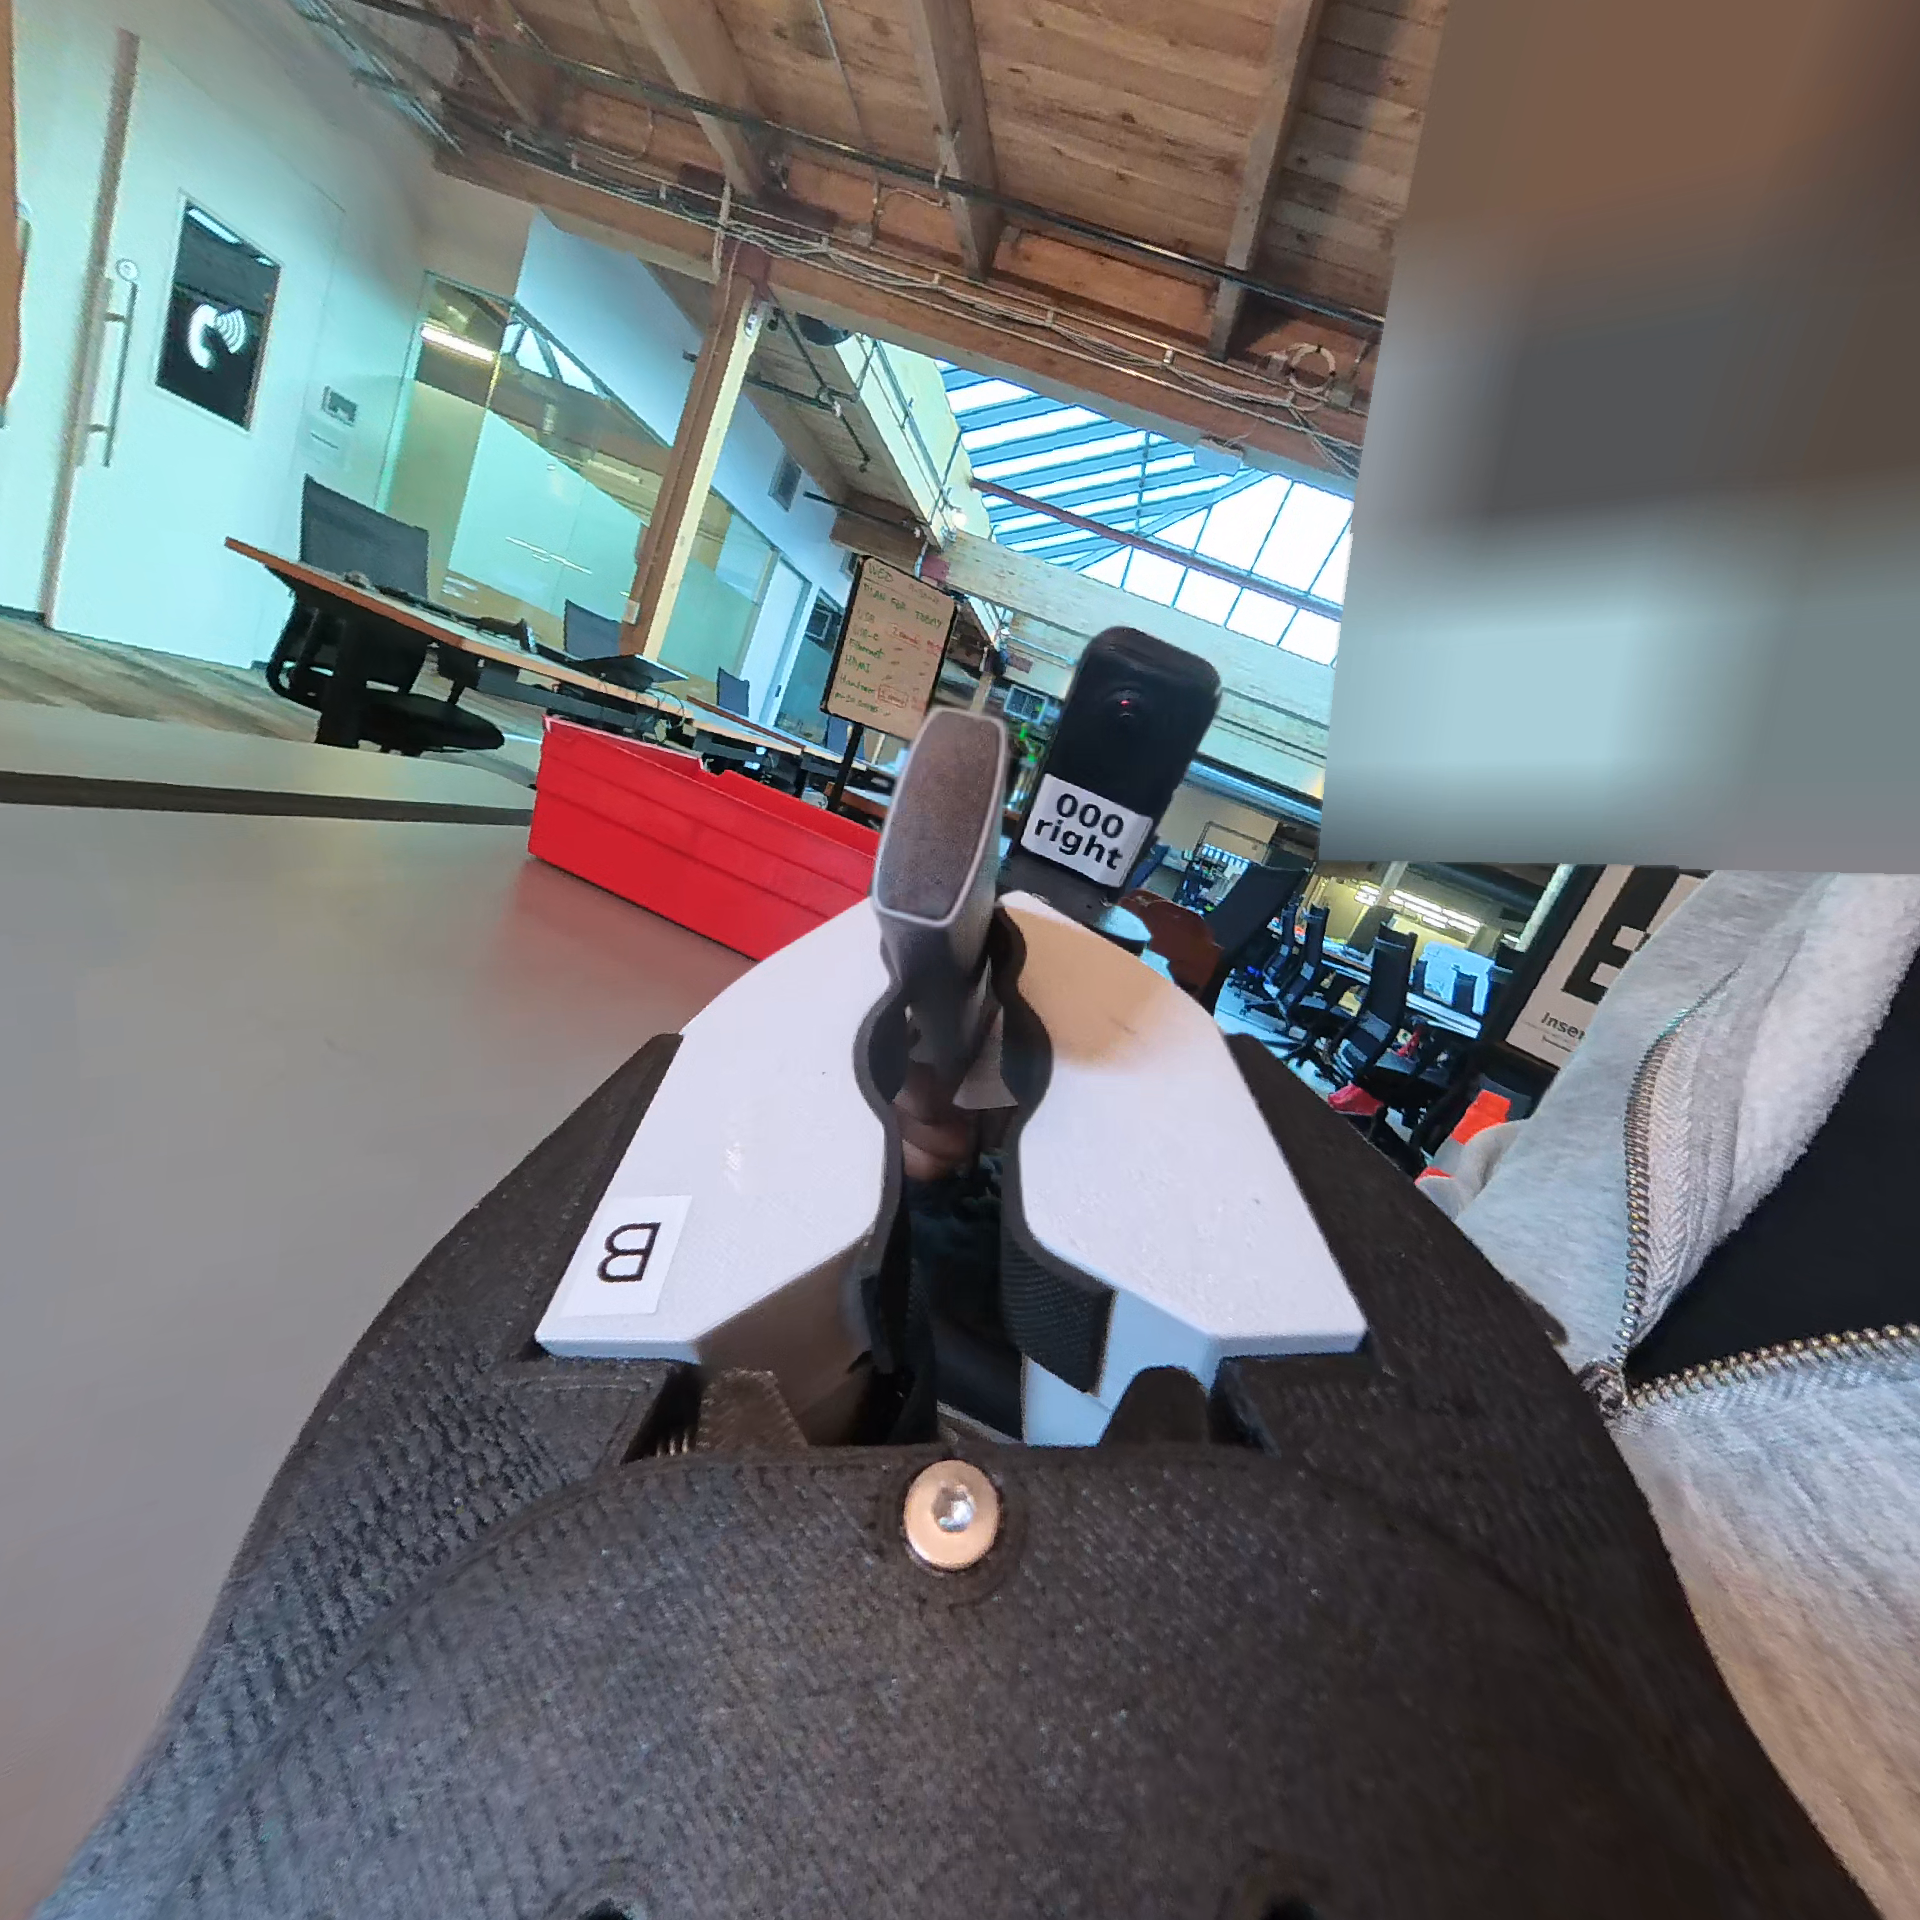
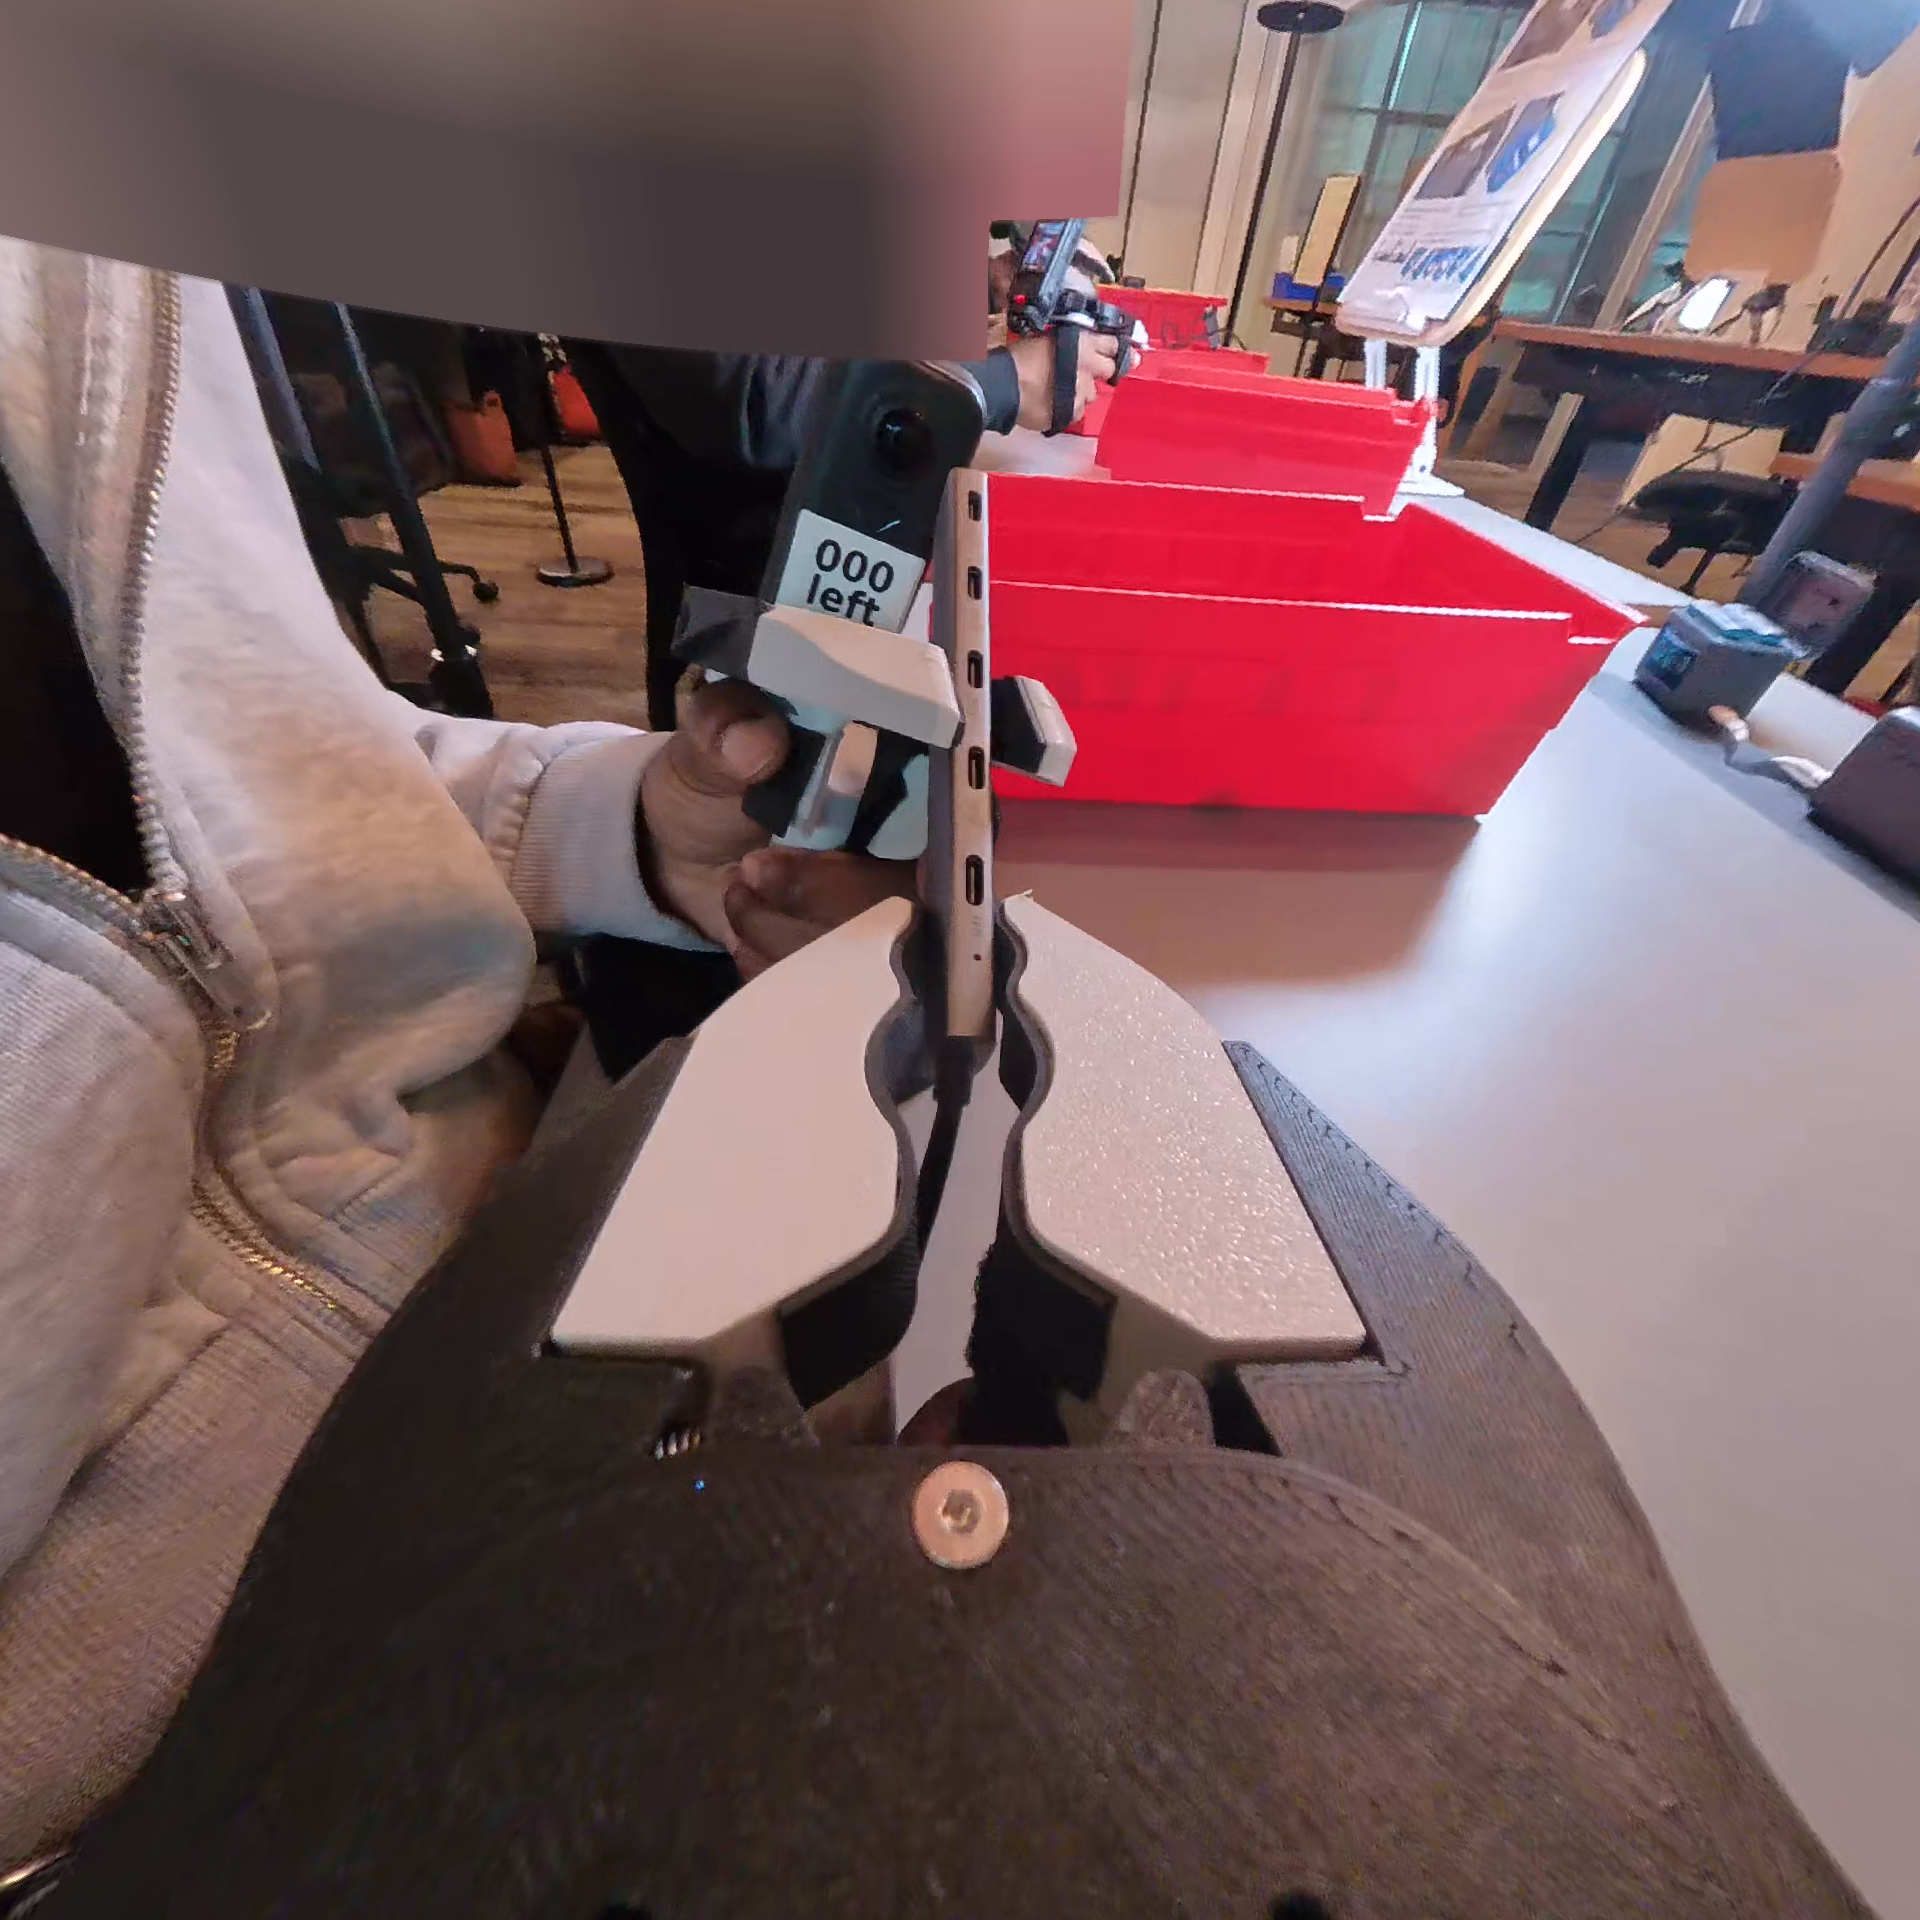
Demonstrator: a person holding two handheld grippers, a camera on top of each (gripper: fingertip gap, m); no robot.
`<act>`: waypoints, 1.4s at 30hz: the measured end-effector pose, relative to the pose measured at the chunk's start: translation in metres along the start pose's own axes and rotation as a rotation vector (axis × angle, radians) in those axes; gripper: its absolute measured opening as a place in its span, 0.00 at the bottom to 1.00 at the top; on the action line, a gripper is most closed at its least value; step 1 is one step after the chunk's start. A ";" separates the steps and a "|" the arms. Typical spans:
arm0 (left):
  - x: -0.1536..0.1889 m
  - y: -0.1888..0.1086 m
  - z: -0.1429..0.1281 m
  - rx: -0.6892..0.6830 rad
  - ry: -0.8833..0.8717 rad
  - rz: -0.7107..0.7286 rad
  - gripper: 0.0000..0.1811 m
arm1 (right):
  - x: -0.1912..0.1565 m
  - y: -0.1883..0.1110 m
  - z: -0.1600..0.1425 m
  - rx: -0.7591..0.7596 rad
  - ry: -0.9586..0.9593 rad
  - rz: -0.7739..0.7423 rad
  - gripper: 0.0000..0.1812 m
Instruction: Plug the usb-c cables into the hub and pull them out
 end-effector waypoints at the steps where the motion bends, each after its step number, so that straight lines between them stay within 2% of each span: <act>1: 0.000 0.001 0.000 -0.006 0.002 0.002 0.08 | 0.000 -0.001 -0.001 0.001 -0.024 -0.013 0.06; 5: -0.001 -0.001 0.003 0.005 0.046 0.033 0.16 | -0.001 -0.003 -0.004 -0.033 -0.147 -0.089 0.05; 8: -0.001 -0.002 0.007 -0.065 0.167 0.089 0.16 | -0.003 -0.003 -0.005 -0.038 -0.259 -0.157 0.05; 10: -0.004 -0.005 0.009 -0.138 0.263 0.159 0.21 | -0.001 -0.004 -0.004 -0.043 -0.387 -0.279 0.05; 12: -0.011 -0.012 0.015 -0.196 0.347 0.271 0.24 | 0.003 -0.007 -0.002 -0.057 -0.540 -0.463 0.05; 14: -0.016 -0.017 0.022 -0.190 0.266 0.333 0.24 | 0.003 -0.007 -0.002 -0.092 -0.683 -0.594 0.05; 16: -0.019 -0.013 0.022 -0.149 0.014 0.283 0.26 | 0.000 -0.004 -0.002 -0.102 -0.784 -0.658 0.05; 18: -0.021 -0.005 0.012 -0.115 -0.157 0.224 0.27 | -0.004 -0.002 0.000 -0.085 -0.826 -0.670 0.05; 20: -0.022 0.000 0.002 -0.089 -0.211 0.211 0.27 | -0.005 -0.001 0.000 -0.074 -0.814 -0.648 0.05; 22: -0.020 0.002 0.000 -0.020 -0.239 0.176 0.22 | -0.005 -0.001 -0.002 -0.079 -0.779 -0.610 0.05; 24: -0.018 0.002 0.001 0.031 -0.248 0.126 0.13 | -0.005 -0.001 -0.003 -0.078 -0.780 -0.601 0.05; 42: -0.017 -0.001 0.000 0.054 -0.252 0.076 0.13 | -0.009 0.001 -0.004 -0.031 -0.791 -0.577 0.07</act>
Point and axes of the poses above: each gripper's, where its closed fingertips meet, y out along the fingers, z out of its top, x = y × z across the jaws, the point moved 8 cm from there along -y, back along the fingers, and after that the axes turned 11 degrees about y, right-handed, at the moved point
